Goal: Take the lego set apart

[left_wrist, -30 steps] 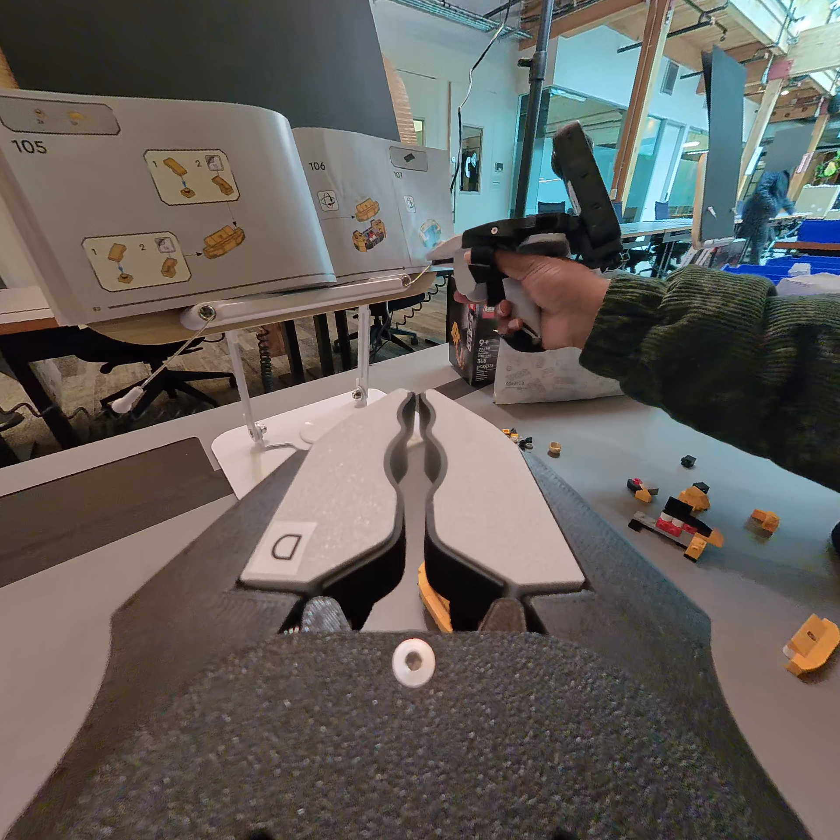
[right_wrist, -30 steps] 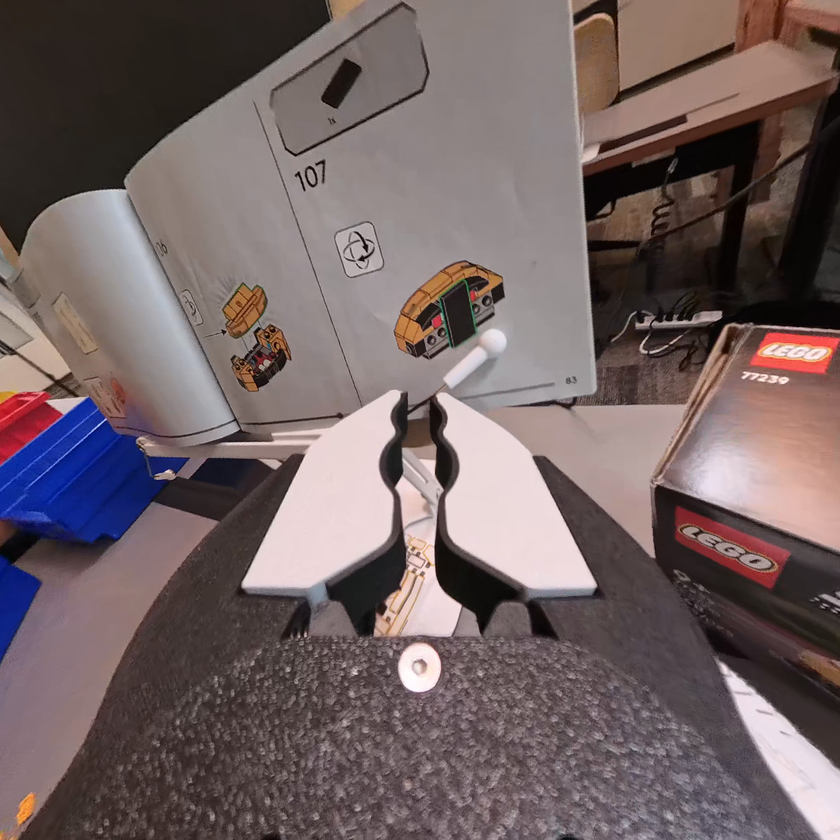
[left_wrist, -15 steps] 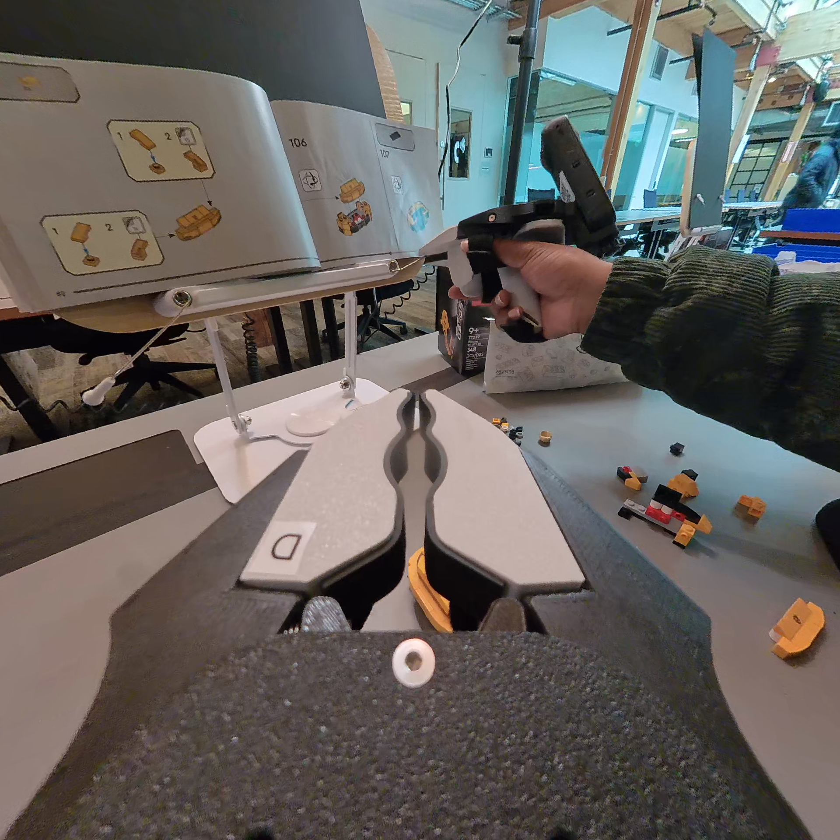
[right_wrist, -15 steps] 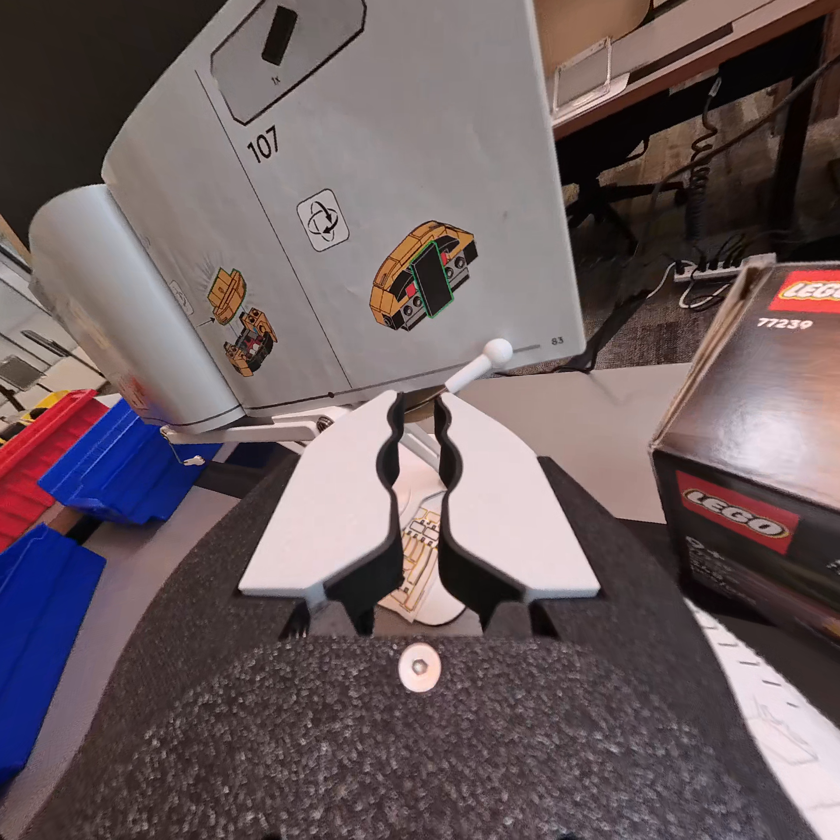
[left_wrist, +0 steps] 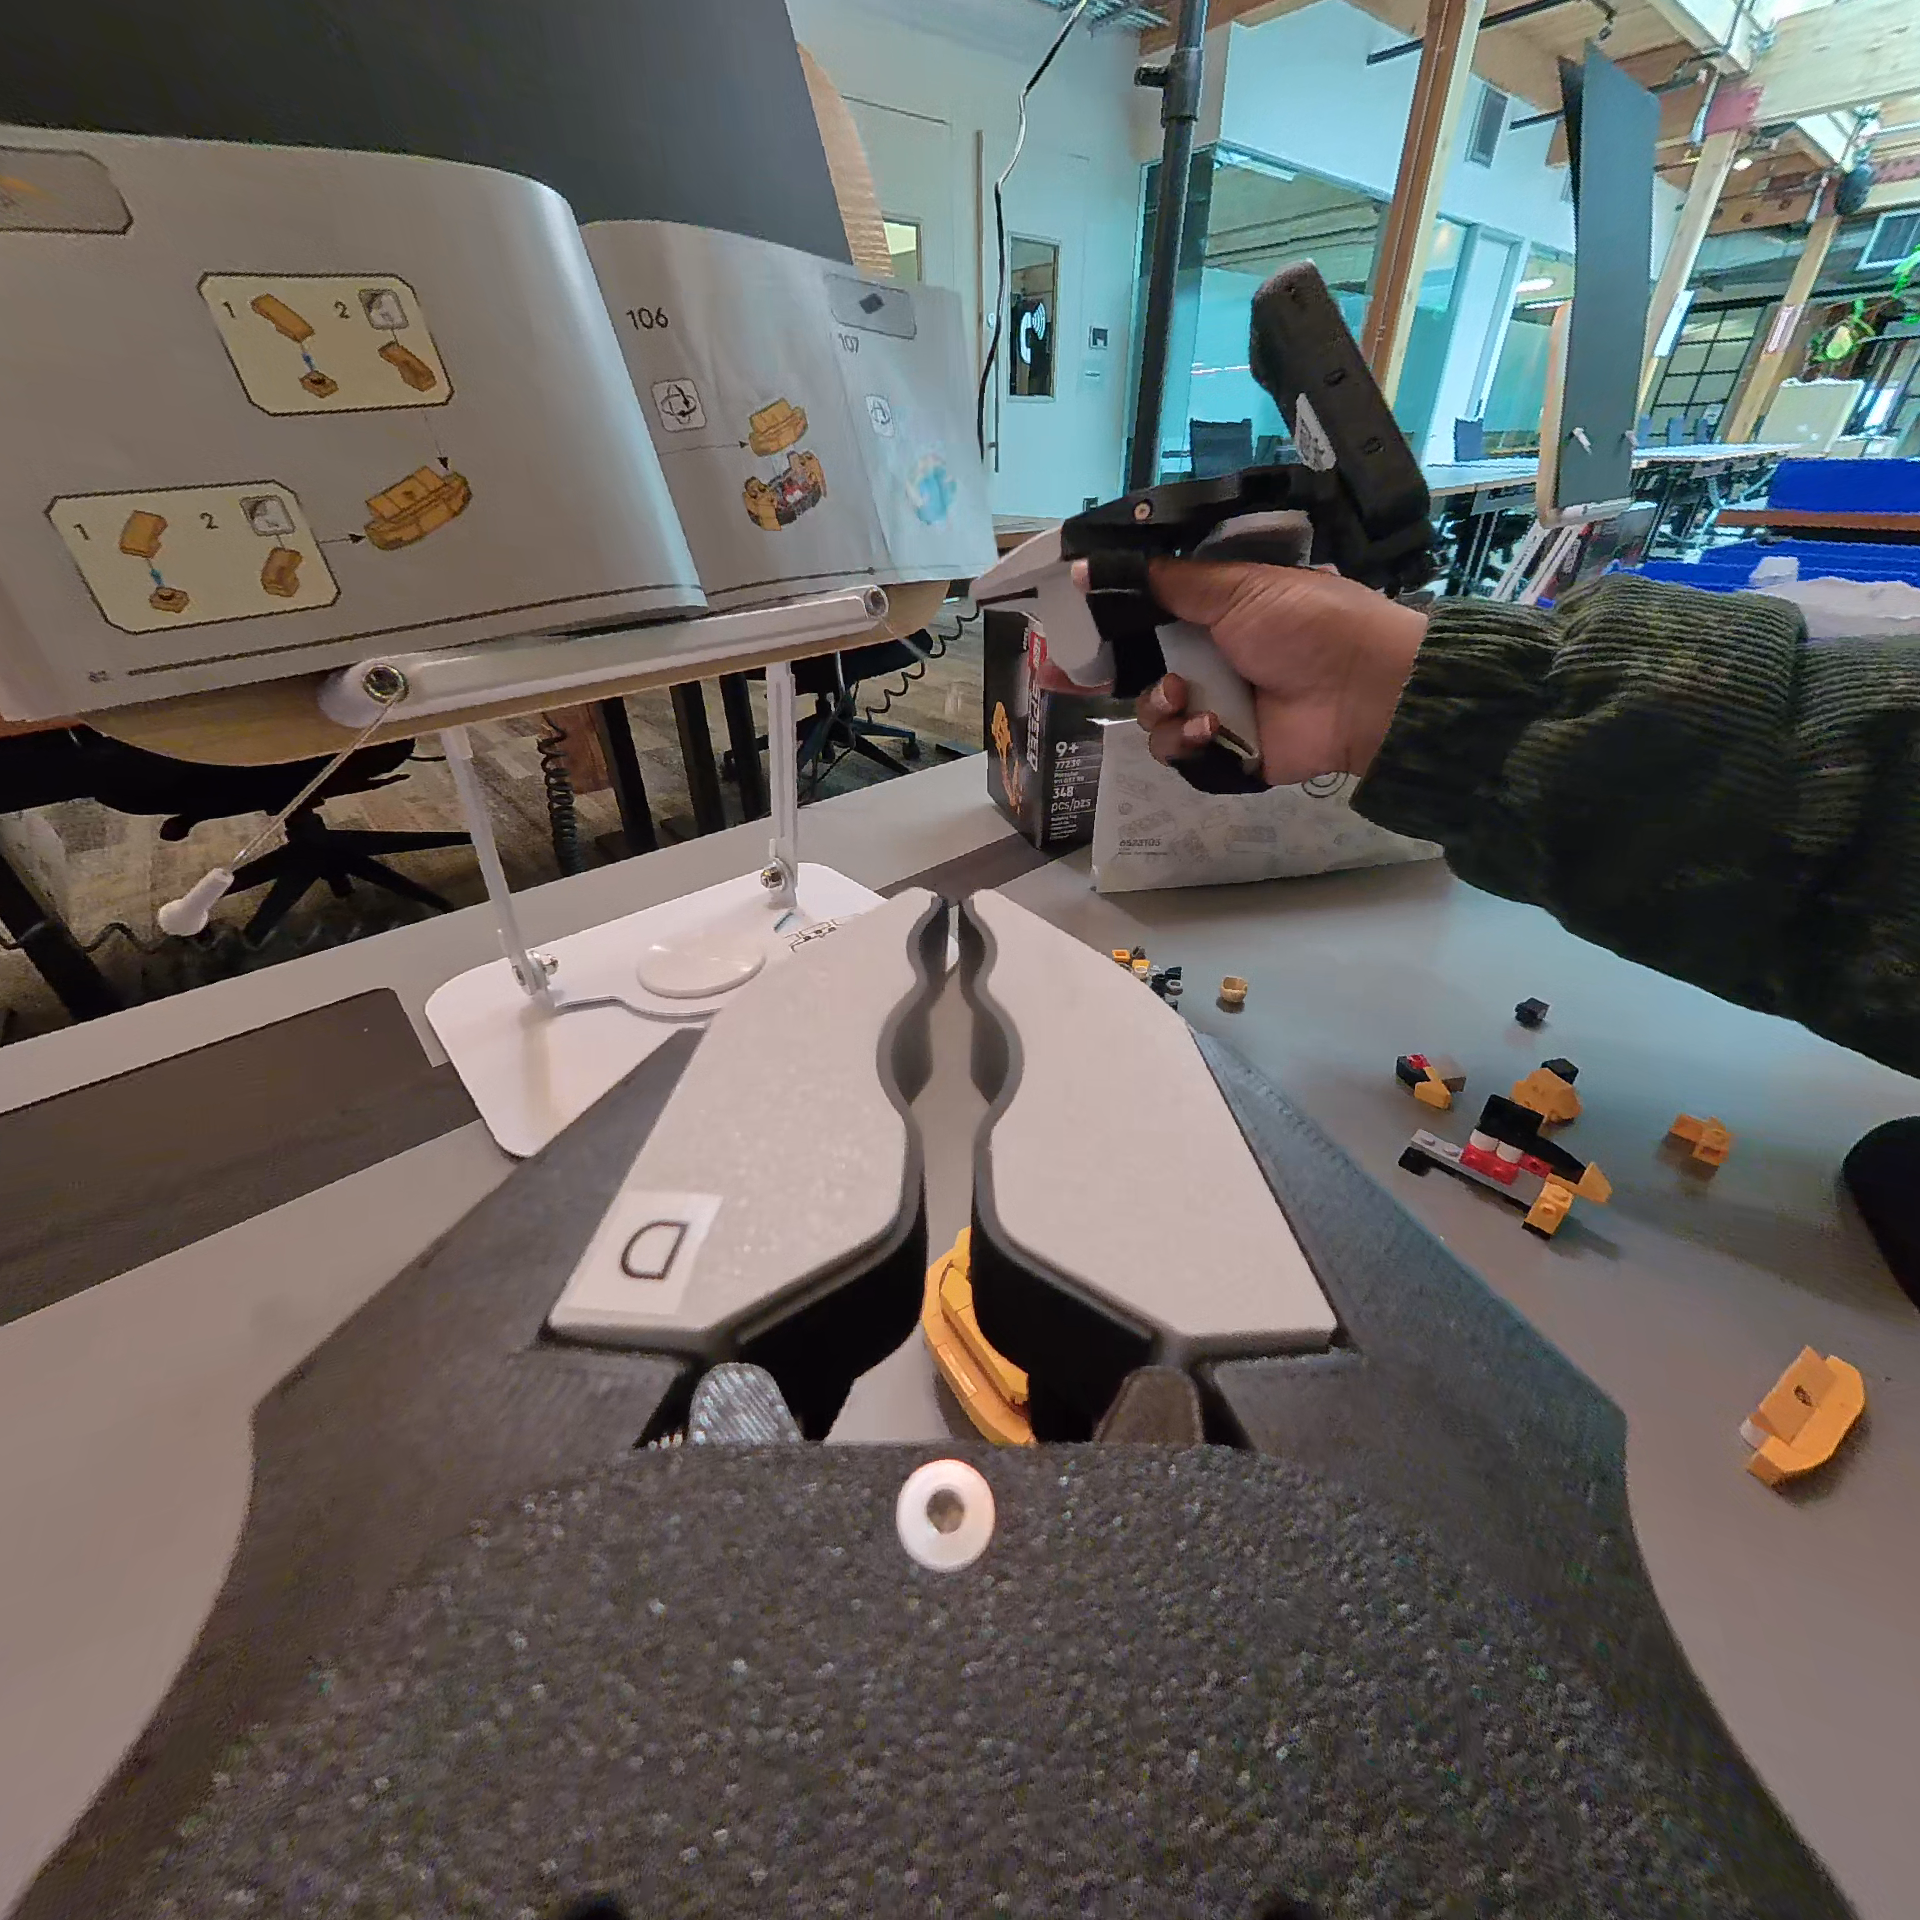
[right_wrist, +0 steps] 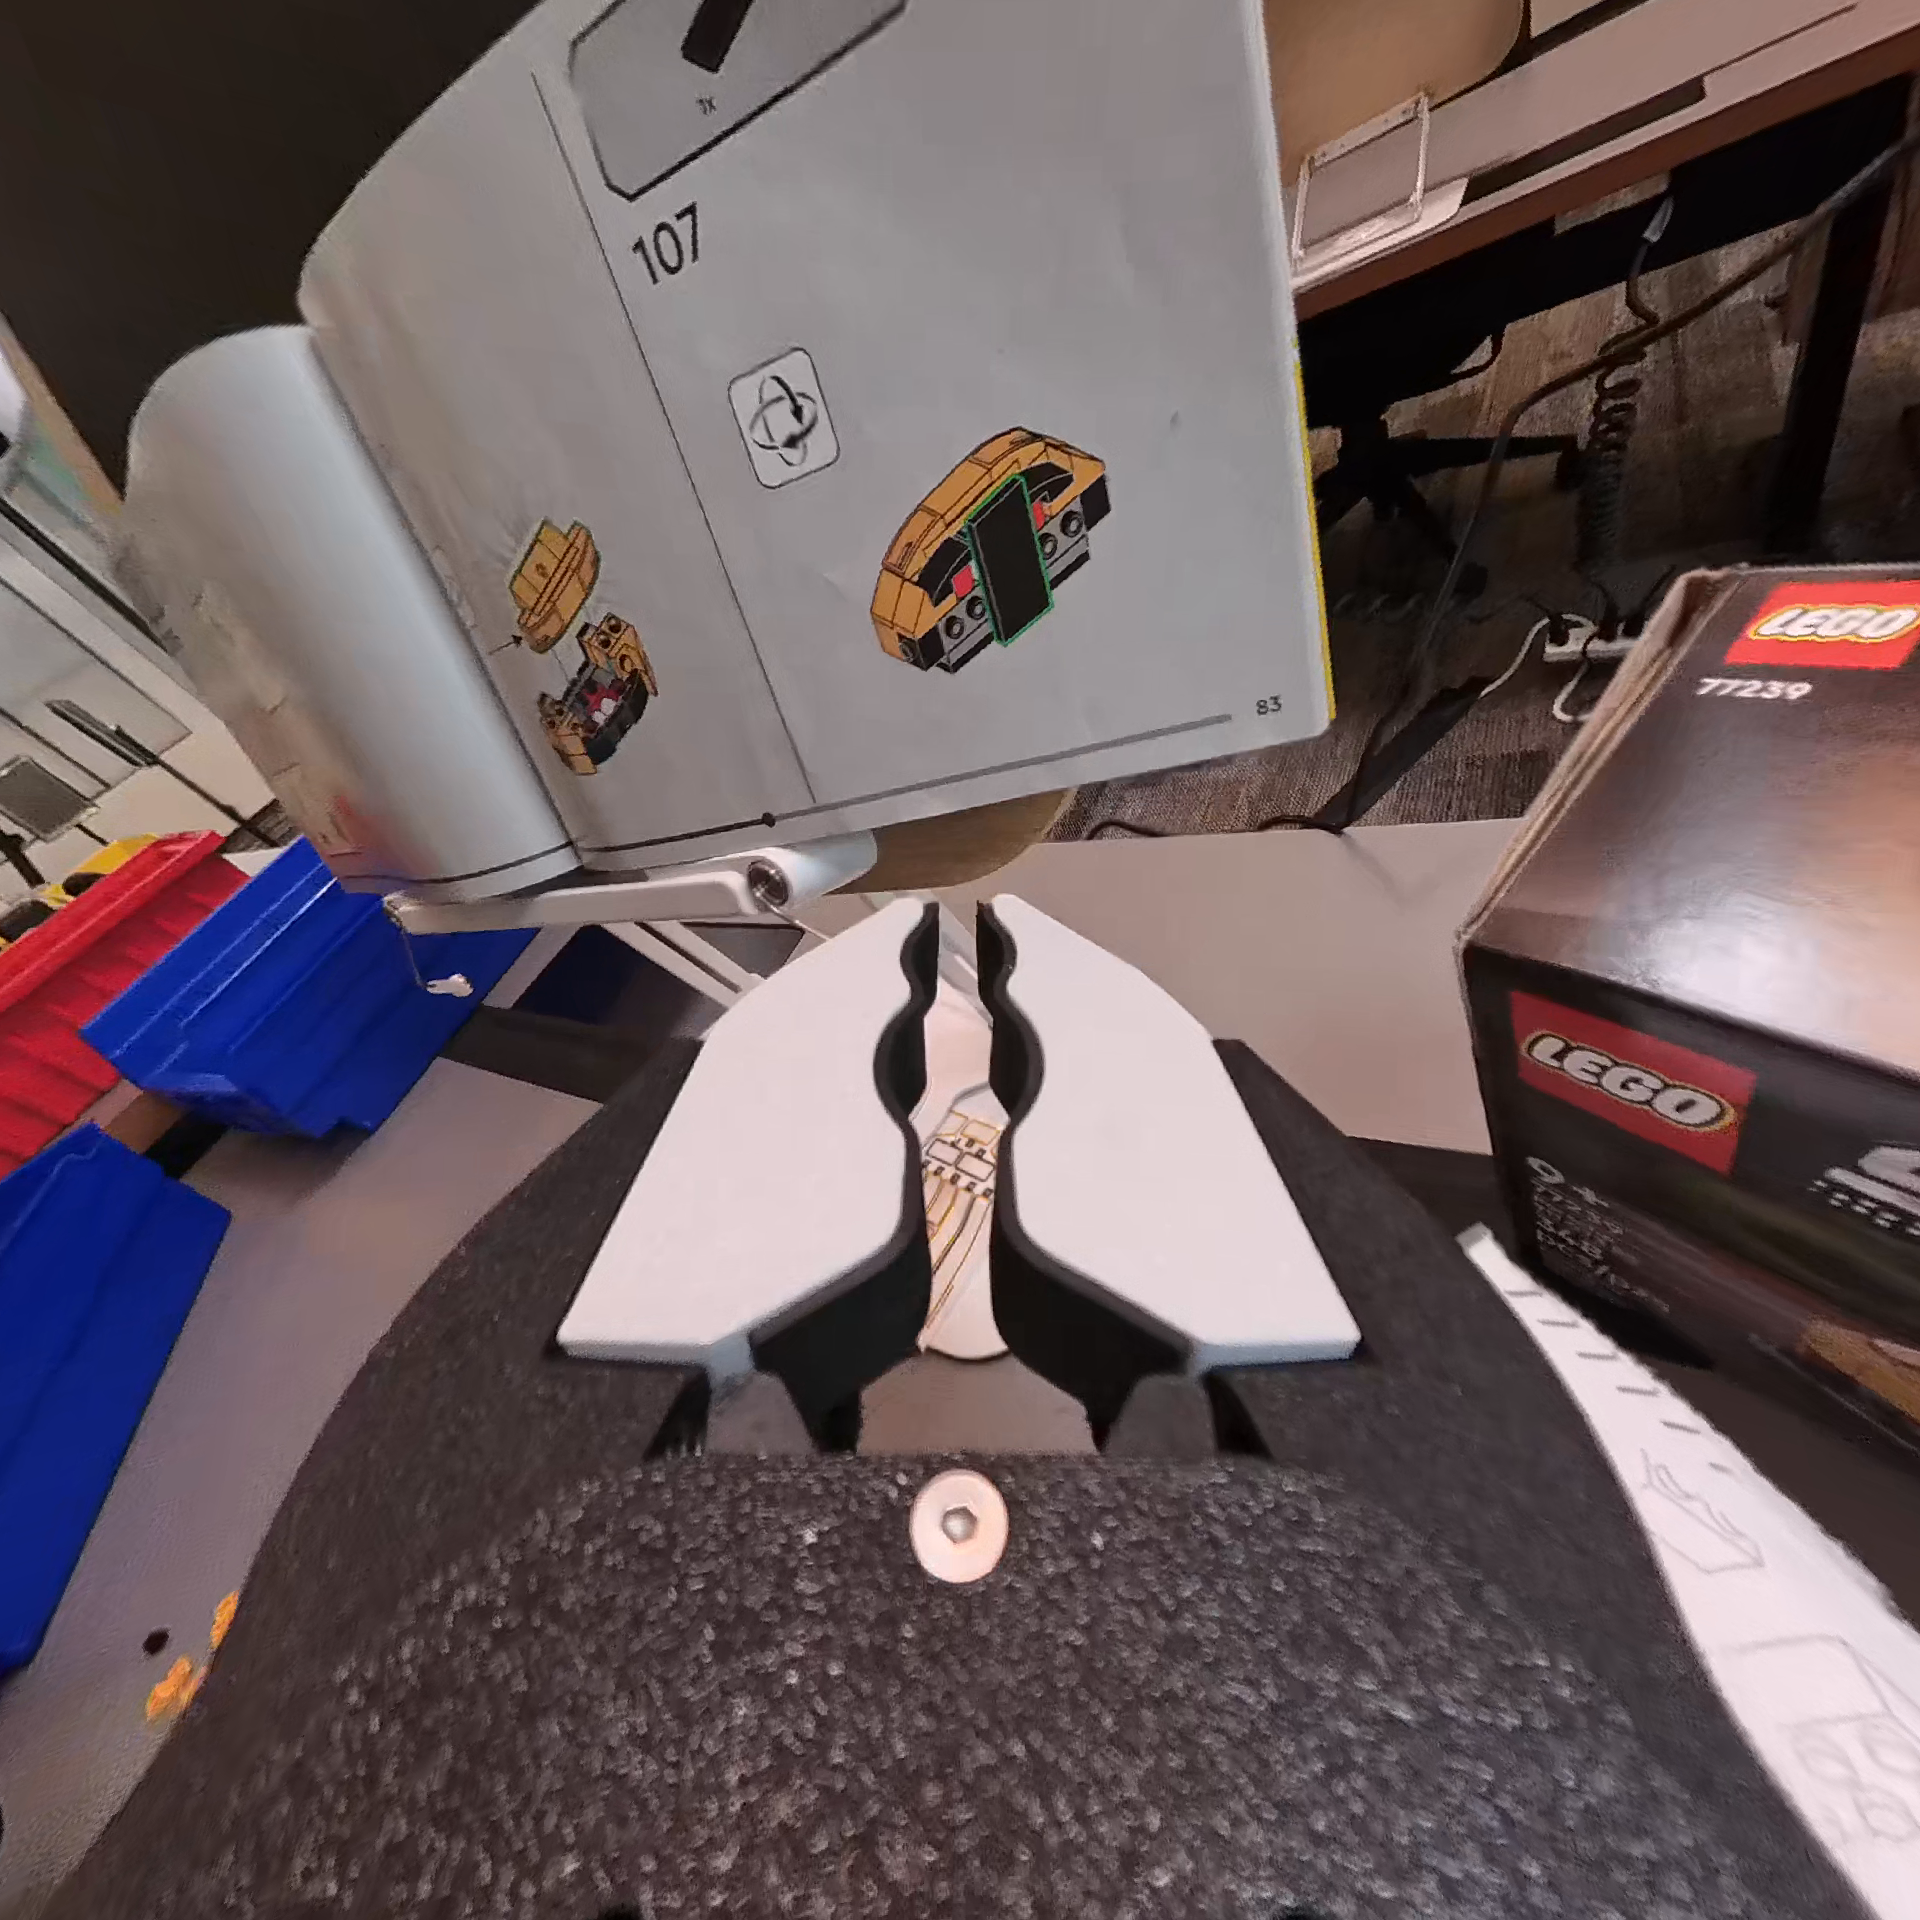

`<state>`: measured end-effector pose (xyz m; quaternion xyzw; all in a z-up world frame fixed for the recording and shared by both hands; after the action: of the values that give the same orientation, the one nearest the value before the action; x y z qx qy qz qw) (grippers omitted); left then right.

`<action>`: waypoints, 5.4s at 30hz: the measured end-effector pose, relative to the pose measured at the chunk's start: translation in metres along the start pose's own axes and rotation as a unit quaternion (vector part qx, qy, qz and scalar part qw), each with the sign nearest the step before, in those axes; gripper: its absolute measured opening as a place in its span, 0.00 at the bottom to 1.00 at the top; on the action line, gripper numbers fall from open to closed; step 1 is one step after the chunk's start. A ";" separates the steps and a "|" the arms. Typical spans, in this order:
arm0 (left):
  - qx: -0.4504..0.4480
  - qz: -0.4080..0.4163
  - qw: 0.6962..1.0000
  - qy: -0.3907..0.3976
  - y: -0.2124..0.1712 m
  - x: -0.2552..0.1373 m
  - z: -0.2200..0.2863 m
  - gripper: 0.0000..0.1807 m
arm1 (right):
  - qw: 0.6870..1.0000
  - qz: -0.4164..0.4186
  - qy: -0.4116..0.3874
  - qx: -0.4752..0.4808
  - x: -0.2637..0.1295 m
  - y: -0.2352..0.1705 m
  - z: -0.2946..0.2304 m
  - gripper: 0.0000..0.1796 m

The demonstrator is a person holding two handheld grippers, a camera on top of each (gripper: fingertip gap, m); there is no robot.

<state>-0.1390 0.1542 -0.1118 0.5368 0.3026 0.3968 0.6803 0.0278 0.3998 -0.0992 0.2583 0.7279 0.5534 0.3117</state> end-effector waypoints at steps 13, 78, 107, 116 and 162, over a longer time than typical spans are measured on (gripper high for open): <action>0.019 -0.025 0.999 -0.038 -0.008 0.003 0.015 0.01 | 0.947 -0.020 0.202 -0.247 -0.104 -0.015 -0.105 0.08; 0.128 -0.294 0.900 -0.296 -0.120 -0.028 0.148 0.03 | 0.860 -0.194 0.369 -0.293 -0.232 -0.194 -0.190 0.09; 0.095 -0.322 0.884 -0.325 -0.130 -0.033 0.150 0.03 | 0.863 -0.217 0.362 -0.277 -0.232 -0.200 -0.188 0.09; 0.085 -0.341 0.874 -0.335 -0.134 -0.037 0.147 0.03 | 0.874 -0.192 0.329 -0.303 -0.233 -0.190 -0.174 0.08; 0.081 -0.337 0.877 -0.333 -0.140 -0.032 0.158 0.08 | 0.819 -0.162 0.391 -0.388 -0.247 -0.199 -0.205 0.09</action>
<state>0.0072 0.0340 -0.2100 0.5560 0.2519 -0.0854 0.7875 0.0364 0.0389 -0.2109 -0.2440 0.5448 0.7861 0.1603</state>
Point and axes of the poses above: each gripper's, where its closed fingertips meet, x out along the fingers, y out of its top, z = x × y across the jaws, the point moved 2 cm from there along -x, back along the fingers, and after that the axes turned 15 degrees about -x, right-handed, at the moved point
